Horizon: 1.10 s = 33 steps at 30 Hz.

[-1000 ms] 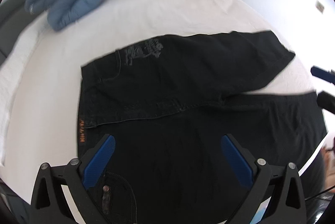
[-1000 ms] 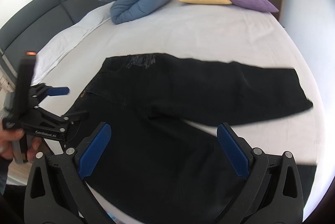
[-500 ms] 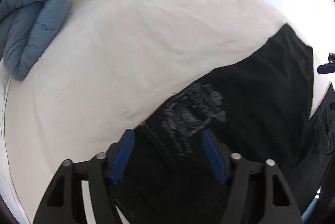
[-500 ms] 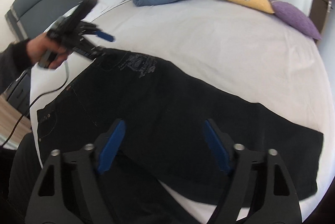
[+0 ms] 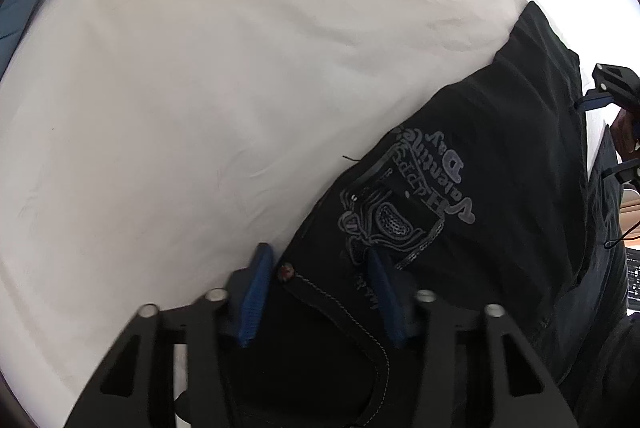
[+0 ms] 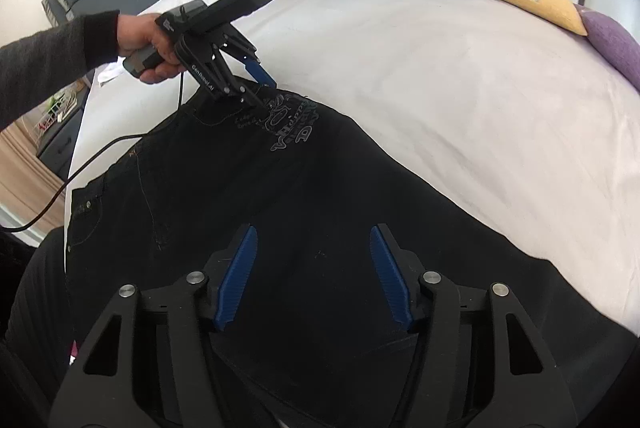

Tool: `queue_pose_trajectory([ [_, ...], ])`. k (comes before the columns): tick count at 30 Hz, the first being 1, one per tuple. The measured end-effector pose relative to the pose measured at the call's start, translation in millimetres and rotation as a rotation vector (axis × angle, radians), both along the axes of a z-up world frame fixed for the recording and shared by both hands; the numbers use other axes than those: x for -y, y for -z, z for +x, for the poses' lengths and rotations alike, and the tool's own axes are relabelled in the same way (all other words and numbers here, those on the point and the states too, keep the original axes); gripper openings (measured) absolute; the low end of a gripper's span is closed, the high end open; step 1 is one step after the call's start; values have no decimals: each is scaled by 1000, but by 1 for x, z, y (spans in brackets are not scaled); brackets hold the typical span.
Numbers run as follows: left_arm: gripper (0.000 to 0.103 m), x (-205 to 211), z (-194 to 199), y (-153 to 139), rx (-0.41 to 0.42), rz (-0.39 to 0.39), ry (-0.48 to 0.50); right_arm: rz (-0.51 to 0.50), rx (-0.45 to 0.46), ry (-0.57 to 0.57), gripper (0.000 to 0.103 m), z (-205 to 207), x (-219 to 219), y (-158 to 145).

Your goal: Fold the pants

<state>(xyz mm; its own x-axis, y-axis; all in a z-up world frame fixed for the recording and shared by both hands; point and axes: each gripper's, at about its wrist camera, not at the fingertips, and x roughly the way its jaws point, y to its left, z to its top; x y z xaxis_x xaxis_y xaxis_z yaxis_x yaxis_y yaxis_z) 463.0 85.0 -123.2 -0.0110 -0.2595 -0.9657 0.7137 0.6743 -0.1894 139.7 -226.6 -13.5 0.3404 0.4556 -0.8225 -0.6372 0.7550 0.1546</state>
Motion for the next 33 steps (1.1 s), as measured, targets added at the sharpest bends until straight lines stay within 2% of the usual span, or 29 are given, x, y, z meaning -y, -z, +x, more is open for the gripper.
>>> queue_pose_trajectory([
  [1, 19, -2, -1, -1, 0, -3, -6, -10, 0, -5, 55, 4, -2, 1],
  [5, 11, -6, -12, -5, 58, 5, -6, -35, -4, -18, 55, 25, -13, 7],
  [8, 9, -9, -22, -16, 144, 10, 5, -36, -5, -33, 55, 44, -22, 7],
  [10, 9, -13, -37, -34, 229, -1, 14, -43, -3, -56, 55, 55, -28, 6],
  [13, 9, -21, -60, -53, 324, -14, 25, -73, -2, -114, 46, 68, -42, 4],
  [15, 9, -14, -80, -60, 391, -5, 48, -89, -9, -149, 45, 77, -53, 4],
  [20, 9, -9, -124, -75, 500, -2, 94, -127, -5, -221, 45, 93, -77, 2],
  [23, 9, -18, -142, -78, 537, 4, 119, -187, 16, -260, 45, 98, -90, -1],
  [28, 9, -10, -151, -72, 539, 1, 116, -268, -5, -334, 45, 103, -115, 2],
  [30, 9, -10, -153, -74, 540, -4, 113, -287, -18, -348, 33, 104, -123, 3],
  [33, 9, -8, -154, -76, 544, -8, 113, -307, -34, -347, 27, 103, -132, 7],
])
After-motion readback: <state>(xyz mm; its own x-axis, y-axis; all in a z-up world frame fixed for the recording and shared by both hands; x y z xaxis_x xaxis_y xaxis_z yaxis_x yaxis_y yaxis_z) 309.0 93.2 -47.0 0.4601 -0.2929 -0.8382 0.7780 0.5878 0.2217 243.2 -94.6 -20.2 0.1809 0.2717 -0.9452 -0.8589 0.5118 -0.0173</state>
